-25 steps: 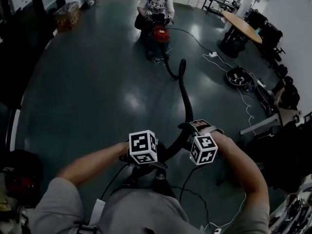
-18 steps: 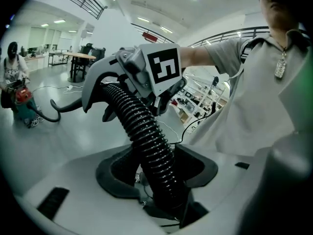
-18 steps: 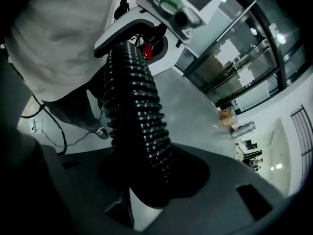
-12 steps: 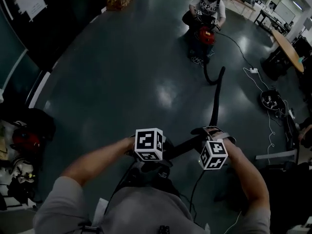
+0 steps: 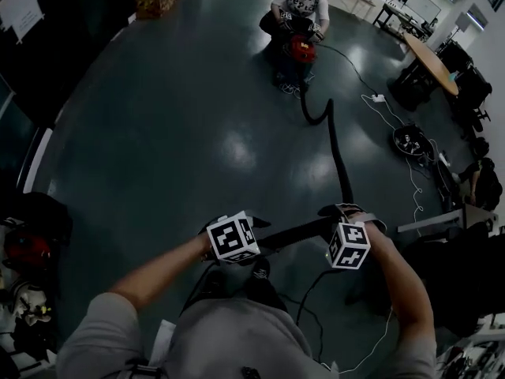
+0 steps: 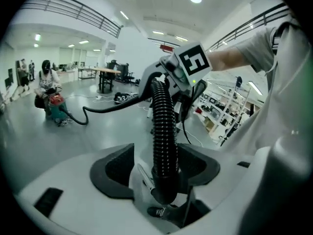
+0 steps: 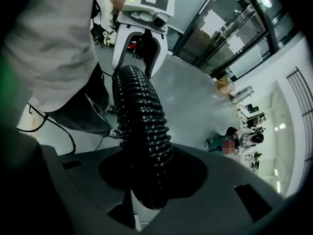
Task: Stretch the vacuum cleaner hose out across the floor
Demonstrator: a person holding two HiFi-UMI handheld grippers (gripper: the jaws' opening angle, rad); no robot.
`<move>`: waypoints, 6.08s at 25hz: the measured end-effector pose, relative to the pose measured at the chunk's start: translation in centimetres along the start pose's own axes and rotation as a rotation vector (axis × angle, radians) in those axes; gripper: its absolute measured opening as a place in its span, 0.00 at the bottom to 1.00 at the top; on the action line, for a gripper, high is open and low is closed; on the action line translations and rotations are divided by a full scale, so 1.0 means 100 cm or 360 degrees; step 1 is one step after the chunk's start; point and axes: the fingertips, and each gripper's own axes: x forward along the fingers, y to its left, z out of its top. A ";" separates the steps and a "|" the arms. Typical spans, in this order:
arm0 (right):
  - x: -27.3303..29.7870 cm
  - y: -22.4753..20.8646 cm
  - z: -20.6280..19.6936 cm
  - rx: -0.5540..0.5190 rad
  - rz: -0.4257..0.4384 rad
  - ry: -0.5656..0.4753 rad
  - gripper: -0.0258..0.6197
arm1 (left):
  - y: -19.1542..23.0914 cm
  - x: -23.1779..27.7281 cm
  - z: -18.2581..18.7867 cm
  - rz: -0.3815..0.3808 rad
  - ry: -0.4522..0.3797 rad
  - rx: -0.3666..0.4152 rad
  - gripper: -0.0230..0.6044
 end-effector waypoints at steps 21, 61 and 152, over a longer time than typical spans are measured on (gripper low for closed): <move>-0.088 0.124 -0.053 0.1145 -0.0366 -0.0078 0.26 | -0.026 -0.003 0.003 0.0764 -0.0130 0.0694 0.22; 0.002 0.610 0.232 0.2041 0.0166 -0.0764 0.26 | -0.358 -0.023 -0.331 0.0738 0.0346 0.0736 0.23; 0.037 1.076 0.437 0.0028 0.0798 -0.0297 0.40 | -0.828 0.097 -0.723 0.0539 0.0299 0.0179 0.28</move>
